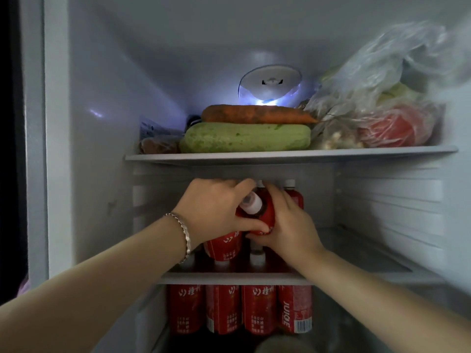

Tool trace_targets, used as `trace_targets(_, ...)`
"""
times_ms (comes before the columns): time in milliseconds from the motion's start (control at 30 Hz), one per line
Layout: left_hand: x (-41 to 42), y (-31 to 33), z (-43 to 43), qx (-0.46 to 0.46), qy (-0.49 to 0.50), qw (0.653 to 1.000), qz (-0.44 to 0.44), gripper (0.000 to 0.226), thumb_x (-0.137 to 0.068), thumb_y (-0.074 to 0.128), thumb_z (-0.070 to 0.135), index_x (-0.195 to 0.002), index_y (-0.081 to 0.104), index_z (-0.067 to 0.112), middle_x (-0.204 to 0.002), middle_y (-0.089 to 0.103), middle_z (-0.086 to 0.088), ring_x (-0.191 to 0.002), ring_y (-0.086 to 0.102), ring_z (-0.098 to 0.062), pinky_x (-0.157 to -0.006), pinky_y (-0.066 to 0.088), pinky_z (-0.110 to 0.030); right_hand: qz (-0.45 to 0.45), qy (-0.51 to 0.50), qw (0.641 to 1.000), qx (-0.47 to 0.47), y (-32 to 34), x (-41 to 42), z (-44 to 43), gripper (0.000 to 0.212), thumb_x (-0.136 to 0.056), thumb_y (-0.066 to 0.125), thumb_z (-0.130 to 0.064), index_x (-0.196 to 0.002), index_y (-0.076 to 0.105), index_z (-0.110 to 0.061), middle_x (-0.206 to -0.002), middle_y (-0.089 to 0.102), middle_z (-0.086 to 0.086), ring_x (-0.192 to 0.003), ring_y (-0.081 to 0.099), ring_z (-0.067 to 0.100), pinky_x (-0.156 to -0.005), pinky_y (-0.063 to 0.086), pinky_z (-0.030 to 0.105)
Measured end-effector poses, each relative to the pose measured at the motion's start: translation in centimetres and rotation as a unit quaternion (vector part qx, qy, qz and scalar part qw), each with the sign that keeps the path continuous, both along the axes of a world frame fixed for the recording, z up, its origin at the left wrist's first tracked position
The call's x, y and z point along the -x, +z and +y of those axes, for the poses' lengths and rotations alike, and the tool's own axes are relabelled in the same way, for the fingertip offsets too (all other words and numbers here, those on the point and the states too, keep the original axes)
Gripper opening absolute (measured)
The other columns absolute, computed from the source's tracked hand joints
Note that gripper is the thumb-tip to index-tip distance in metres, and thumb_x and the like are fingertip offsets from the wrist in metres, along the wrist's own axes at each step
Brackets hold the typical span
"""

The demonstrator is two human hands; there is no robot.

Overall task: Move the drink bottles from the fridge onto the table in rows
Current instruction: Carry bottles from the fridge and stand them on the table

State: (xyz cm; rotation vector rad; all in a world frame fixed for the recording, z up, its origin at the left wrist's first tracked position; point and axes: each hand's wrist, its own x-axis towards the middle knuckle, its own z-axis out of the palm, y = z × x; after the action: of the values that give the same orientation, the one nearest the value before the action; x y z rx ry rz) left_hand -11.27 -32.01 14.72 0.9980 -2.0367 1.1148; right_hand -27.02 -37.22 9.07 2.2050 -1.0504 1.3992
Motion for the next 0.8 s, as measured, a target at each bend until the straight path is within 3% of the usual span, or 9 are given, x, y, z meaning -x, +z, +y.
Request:
trace_targets(67,0.0,0.2,-0.2,0.022,-0.011,0.999,-0.027,0.070,-0.063,0.046,0.072,-0.100,0.066,0.016,-0.073,0.071,-0.001,-0.057,0.066,-0.020,-0.045,0.051,-0.028,-0.005,-0.005,0.999,0.047,0.3,-0.1,0.3,0.098,-0.057,0.087,-0.031,-0.139,0.040,-0.005,-0.130,0.057,0.012,-0.115,0.057,0.028,-0.081,0.039,0.024)
trace_targets(167,0.4,0.4,-0.4,0.052,-0.019,0.997,-0.046,0.059,-0.066,0.059,0.066,-0.094,0.067,0.016,-0.061,0.067,0.000,-0.044,0.060,-0.020,-0.039,0.040,-0.022,0.004,-0.024,0.993,0.119,0.6,0.2,0.3,0.102,-0.048,0.091,-0.031,-0.133,0.046,0.002,-0.118,0.065,0.016,-0.101,0.066,0.033,-0.076,0.051,0.033)
trace_targets(233,0.8,0.4,-0.5,0.069,-0.011,0.996,-0.054,0.052,-0.072,0.053,0.062,-0.089,0.068,0.014,-0.057,0.066,0.000,-0.042,0.059,-0.020,-0.038,0.039,-0.021,0.010,-0.027,0.991,0.133,0.4,0.7,0.0,0.107,-0.046,0.091,-0.036,-0.134,0.044,0.002,-0.117,0.065,0.015,-0.099,0.067,0.030,-0.076,0.049,0.029)
trace_targets(333,1.6,0.1,-0.9,0.093,0.030,0.992,-0.084,0.048,-0.068,0.061,0.055,-0.079,0.069,0.009,-0.049,0.062,-0.002,-0.039,0.058,-0.020,-0.037,0.039,-0.019,0.039,0.034,0.998,0.020,0.2,1.6,-0.7,0.124,-0.052,0.088,-0.040,-0.148,0.013,-0.021,-0.136,0.052,0.010,-0.116,0.057,0.025,-0.087,0.037,0.022)
trace_targets(400,2.2,-0.2,-1.1,0.101,0.072,0.987,-0.101,0.046,-0.061,0.073,0.054,-0.067,0.067,0.008,-0.043,0.058,0.000,-0.035,0.055,-0.018,-0.036,0.038,-0.017,0.078,0.073,0.988,-0.115,0.1,2.7,-2.0,0.130,-0.057,0.087,-0.038,-0.145,-0.009,-0.037,-0.150,0.033,0.003,-0.132,0.037,0.018,-0.098,0.029,0.020)
trace_targets(433,2.4,-0.4,-1.3,0.099,0.086,0.986,-0.108,0.045,-0.059,0.075,0.053,-0.062,0.064,0.010,-0.041,0.057,0.001,-0.033,0.053,-0.017,-0.036,0.037,-0.016,0.111,0.054,0.982,-0.143,0.0,3.4,-3.1,0.130,-0.060,0.085,-0.035,-0.145,-0.013,-0.035,-0.154,0.022,0.002,-0.139,0.025,0.017,-0.105,0.023,0.021)
trace_targets(500,2.8,-0.7,-1.6,0.096,0.105,0.983,-0.115,0.044,-0.059,0.075,0.054,-0.055,0.060,0.013,-0.039,0.054,0.002,-0.031,0.051,-0.015,-0.037,0.034,-0.015,0.167,-0.058,0.972,-0.158,0.1,4.9,-5.2,0.121,-0.069,0.080,-0.023,-0.149,-0.012,-0.024,-0.158,0.002,0.004,-0.145,0.005,0.021,-0.115,0.012,0.028)
trace_targets(600,3.0,-0.7,-2.0,0.088,0.117,0.982,-0.116,0.045,-0.059,0.073,0.057,-0.053,0.058,0.015,-0.038,0.053,0.002,-0.031,0.051,-0.013,-0.036,0.032,-0.014,0.161,-0.176,0.955,-0.176,1.4,6.8,-8.2,0.098,-0.078,0.069,-0.020,-0.151,0.003,-0.018,-0.158,-0.005,0.004,-0.145,0.000,0.025,-0.117,0.010,0.037)
trace_targets(800,3.4,-0.9,-1.9,0.079,0.127,0.976,-0.157,0.043,-0.074,0.059,0.056,-0.065,0.060,0.014,-0.046,0.057,0.002,-0.037,0.053,-0.014,-0.040,0.029,-0.017,0.112,-0.166,0.957,-0.209,4.7,4.8,-12.9,0.063,-0.099,0.037,-0.030,-0.151,0.003,-0.018,-0.160,0.000,0.003,-0.146,0.008,0.022,-0.115,0.015,0.041)
